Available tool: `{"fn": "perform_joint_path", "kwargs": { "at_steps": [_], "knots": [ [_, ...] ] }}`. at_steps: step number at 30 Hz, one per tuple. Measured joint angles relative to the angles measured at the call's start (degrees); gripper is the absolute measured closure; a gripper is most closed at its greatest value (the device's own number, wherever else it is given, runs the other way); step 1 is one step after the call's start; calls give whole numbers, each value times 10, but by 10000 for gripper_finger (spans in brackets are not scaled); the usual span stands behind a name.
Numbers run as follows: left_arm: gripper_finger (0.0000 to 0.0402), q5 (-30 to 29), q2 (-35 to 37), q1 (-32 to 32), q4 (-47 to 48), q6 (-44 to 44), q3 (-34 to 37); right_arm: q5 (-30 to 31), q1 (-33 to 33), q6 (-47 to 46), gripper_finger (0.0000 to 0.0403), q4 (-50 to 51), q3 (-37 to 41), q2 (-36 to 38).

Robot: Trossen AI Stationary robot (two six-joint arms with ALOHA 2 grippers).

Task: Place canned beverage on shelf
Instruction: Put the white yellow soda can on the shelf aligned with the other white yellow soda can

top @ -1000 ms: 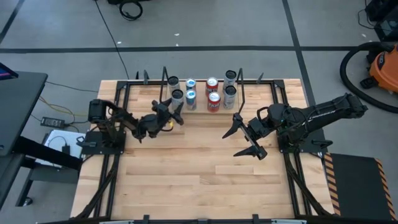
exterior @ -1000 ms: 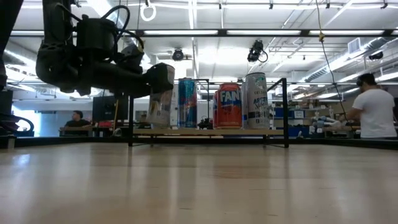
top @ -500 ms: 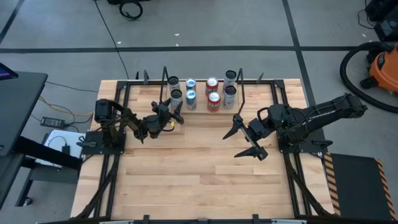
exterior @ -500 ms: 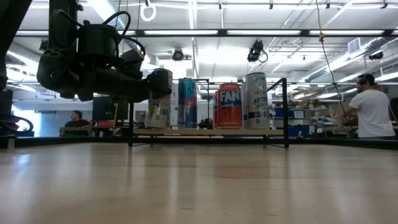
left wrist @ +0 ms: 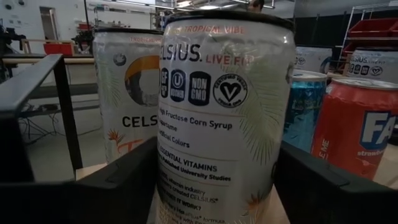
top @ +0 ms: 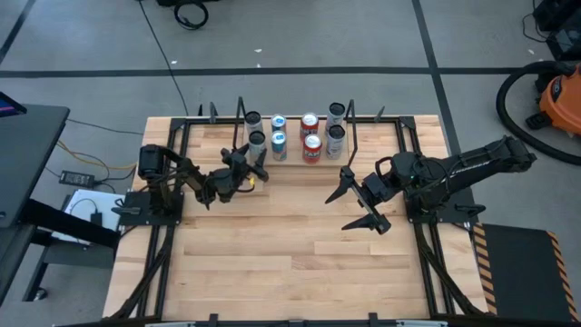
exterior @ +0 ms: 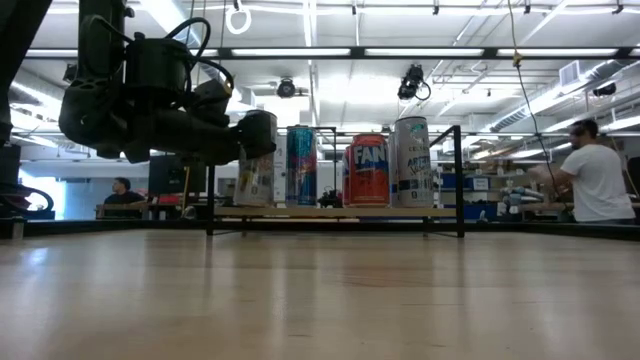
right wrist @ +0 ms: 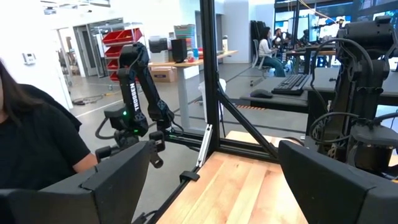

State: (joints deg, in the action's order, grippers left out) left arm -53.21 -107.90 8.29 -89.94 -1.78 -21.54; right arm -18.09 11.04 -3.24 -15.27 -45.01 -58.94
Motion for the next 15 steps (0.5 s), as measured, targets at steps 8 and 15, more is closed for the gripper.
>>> {"fn": "perform_joint_path", "kwargs": {
  "at_steps": [8, 15],
  "knots": [
    [95, 4, -3, 2, 14, 36, 1, 0, 3, 0, 38, 0, 0, 0],
    [91, -4, -3, 4, 11, 39, 2, 0, 3, 0, 38, 0, 0, 0]
  ]
}}
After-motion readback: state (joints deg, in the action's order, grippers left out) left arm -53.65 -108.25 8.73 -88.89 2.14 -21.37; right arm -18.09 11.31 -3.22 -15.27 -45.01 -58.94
